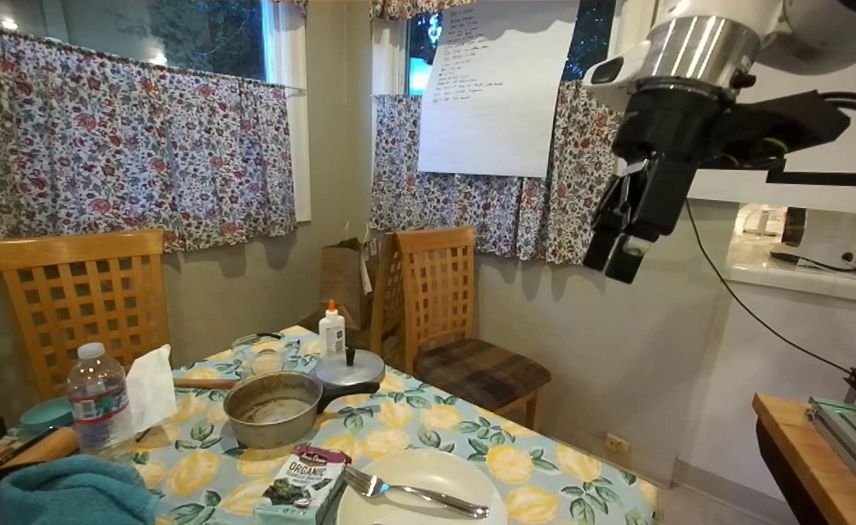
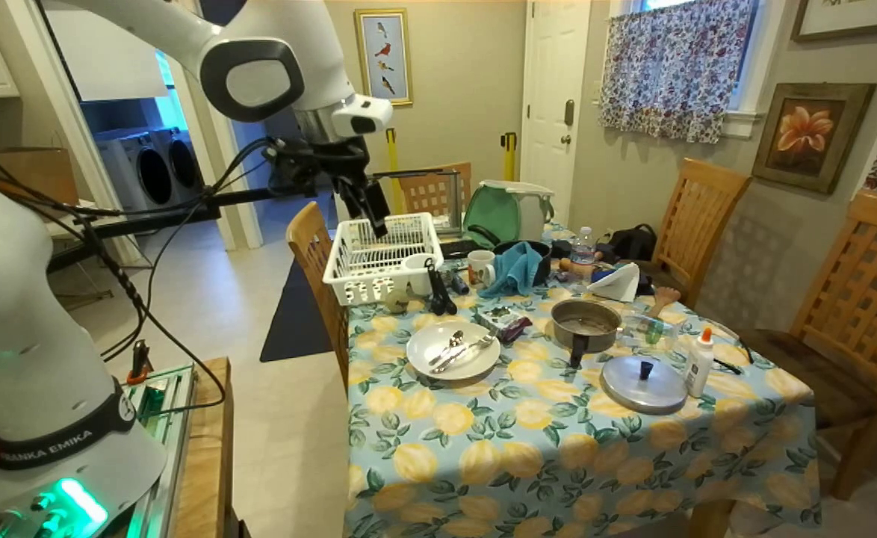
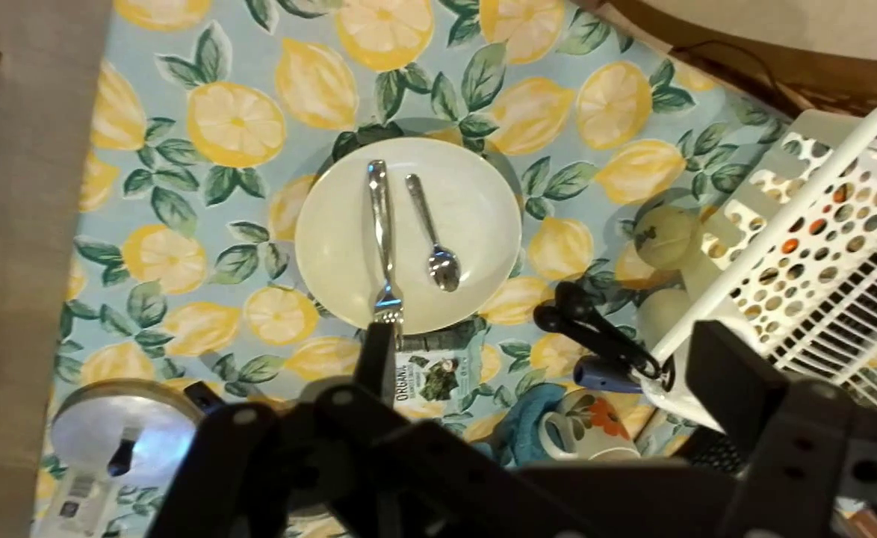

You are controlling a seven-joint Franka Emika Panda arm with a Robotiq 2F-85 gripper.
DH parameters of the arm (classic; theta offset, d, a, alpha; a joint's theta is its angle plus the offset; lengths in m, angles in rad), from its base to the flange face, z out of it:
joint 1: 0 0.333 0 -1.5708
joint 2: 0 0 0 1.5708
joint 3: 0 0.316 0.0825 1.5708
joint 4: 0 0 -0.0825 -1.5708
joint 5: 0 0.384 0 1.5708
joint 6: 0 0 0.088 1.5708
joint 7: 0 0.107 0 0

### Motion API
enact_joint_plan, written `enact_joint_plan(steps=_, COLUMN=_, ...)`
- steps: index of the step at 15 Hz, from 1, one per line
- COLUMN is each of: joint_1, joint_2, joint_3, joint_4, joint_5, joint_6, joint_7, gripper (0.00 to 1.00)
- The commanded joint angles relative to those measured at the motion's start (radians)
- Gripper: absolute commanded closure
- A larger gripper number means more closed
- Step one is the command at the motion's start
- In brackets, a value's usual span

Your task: Remove the silver fork and spoon from the white plate then put the silver pot on the plate.

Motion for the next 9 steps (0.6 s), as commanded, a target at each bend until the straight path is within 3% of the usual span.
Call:
enact_joint_plan(steps=1, joint_1=0.059, joint_2=0.091, joint_3=-0.069, joint_4=0.032, joint_5=0.143, joint_6=0.0, joint_7=-0.159, gripper=0.0)
enact_joint_plan(steps=3, joint_1=0.052, joint_2=0.117, joint_3=-0.073, joint_4=0.038, joint_5=0.171, joint_6=-0.017, joint_7=-0.2, gripper=0.0)
enact_joint_plan(steps=5, joint_1=0.021, joint_2=0.092, joint_3=-0.04, joint_4=0.01, joint_5=0.134, joint_6=-0.003, joint_7=-0.159, gripper=0.0)
enact_joint_plan(steps=9, joint_1=0.016, joint_2=0.117, joint_3=-0.038, joint_4=0.02, joint_5=0.134, joint_6=-0.003, joint_7=-0.159, gripper=0.0)
